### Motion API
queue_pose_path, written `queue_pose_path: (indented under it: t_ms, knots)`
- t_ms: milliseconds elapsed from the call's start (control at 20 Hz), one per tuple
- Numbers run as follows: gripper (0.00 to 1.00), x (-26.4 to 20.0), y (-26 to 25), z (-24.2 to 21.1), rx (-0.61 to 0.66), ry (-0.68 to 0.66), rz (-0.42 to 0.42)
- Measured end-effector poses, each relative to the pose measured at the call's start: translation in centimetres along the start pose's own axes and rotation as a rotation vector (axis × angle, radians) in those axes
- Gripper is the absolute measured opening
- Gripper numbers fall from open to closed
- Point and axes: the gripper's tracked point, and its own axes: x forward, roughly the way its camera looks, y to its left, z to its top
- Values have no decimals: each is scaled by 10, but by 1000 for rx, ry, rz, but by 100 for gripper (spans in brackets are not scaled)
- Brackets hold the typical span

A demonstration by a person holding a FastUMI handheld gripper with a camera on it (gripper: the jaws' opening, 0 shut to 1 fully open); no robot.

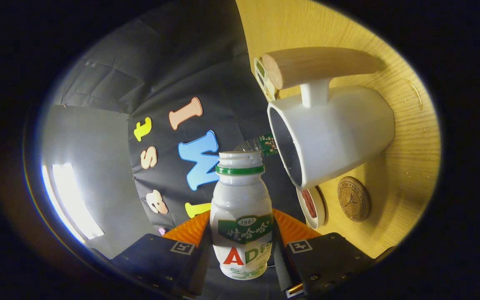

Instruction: Take the bottle from table, then pour the juice into the cup, finally place the bottle on the coaster

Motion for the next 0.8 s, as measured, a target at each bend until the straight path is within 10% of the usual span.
queue_pose_path:
  t_ms: [800]
  knots:
    - [66, 5, -18, -2, -318, 25, -90]
